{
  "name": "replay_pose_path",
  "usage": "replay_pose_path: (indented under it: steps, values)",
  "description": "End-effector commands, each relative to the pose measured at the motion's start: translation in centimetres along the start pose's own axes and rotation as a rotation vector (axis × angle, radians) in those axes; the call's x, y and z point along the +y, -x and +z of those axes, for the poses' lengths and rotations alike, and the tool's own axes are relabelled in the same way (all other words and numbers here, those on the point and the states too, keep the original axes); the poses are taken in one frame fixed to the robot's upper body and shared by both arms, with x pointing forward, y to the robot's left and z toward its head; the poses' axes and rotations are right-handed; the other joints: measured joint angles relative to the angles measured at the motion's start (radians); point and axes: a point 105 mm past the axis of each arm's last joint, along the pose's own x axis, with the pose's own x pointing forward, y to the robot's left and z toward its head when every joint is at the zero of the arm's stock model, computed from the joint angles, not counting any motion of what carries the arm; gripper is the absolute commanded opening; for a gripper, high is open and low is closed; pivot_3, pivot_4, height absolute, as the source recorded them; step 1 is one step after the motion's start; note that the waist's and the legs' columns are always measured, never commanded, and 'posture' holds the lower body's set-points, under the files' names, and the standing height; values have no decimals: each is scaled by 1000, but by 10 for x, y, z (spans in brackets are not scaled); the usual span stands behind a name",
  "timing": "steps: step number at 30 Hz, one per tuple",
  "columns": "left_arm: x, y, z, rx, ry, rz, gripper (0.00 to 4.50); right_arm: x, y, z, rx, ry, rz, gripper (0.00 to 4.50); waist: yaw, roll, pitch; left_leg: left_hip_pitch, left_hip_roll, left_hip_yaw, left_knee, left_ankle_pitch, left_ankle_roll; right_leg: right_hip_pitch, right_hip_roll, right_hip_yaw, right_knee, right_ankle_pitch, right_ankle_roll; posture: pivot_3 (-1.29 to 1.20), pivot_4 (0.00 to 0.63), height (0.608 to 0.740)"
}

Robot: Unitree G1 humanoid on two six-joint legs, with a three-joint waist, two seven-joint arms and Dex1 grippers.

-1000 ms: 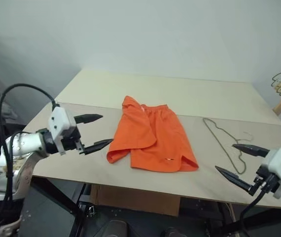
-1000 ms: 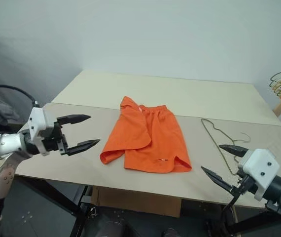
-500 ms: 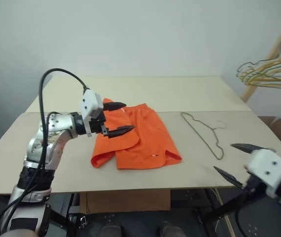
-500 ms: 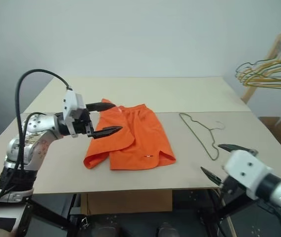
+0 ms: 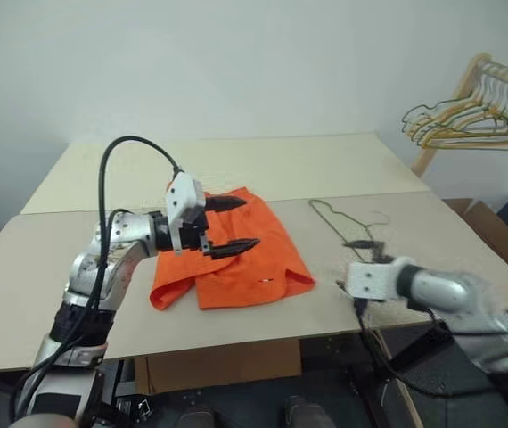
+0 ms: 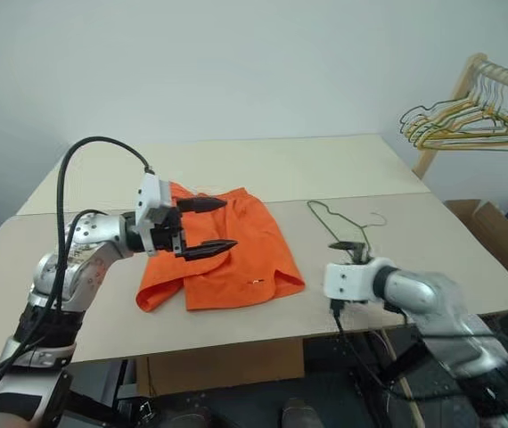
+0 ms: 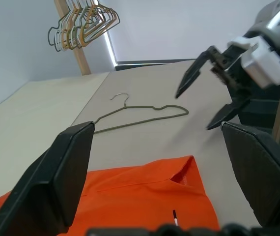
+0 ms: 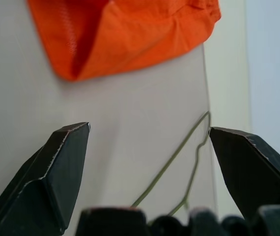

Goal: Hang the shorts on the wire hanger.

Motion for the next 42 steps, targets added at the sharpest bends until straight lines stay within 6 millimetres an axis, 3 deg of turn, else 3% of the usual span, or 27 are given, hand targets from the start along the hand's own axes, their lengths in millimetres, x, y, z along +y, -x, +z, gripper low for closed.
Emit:
replay_pose_path:
  steps: [1,7,15,18,28,31,35,42]
  values:
    - [0,6,11,-21,-36,27,4470,-1,-19,6,-63,149,21,4500,7,0,1,0,0,0,0,0,0,0,0,0,0,0,0,40,0,740]
    - [-3,15,9,-14,-36,80,4470,13,-43,19,-198,295,115,4500,30,0,1,-3,-1,-1,0,-1,1,0,0,0,-1,4,6,99,0,740]
    - [-7,22,9,-2,-33,127,4470,14,-56,26,-279,353,128,4500,50,1,1,-1,-1,-2,0,-1,2,1,0,0,0,4,6,142,0,740]
    - [-8,24,9,-1,-34,139,4500,15,-58,21,-273,370,153,3950,58,1,1,1,-1,-2,0,-1,2,1,0,0,0,4,6,151,0,740]
    - [-9,29,10,9,-37,157,4500,-2,-29,26,-324,367,127,548,70,1,2,0,-1,-2,0,-1,2,1,0,0,0,3,5,164,0,740]
    - [-10,30,10,12,-37,155,4500,-9,-14,18,-301,363,147,747,77,2,2,0,-1,-2,0,-1,2,1,0,0,0,3,4,162,0,740]
    - [-10,30,10,15,-39,155,4500,-5,-6,1,-253,420,210,1998,88,2,2,1,0,-2,0,-1,2,2,-1,0,0,0,0,166,0,740]
    - [-10,33,14,18,-52,175,4500,3,-27,-24,-195,582,185,4311,86,2,2,2,0,-1,0,-1,2,1,0,1,1,0,-1,215,0,740]
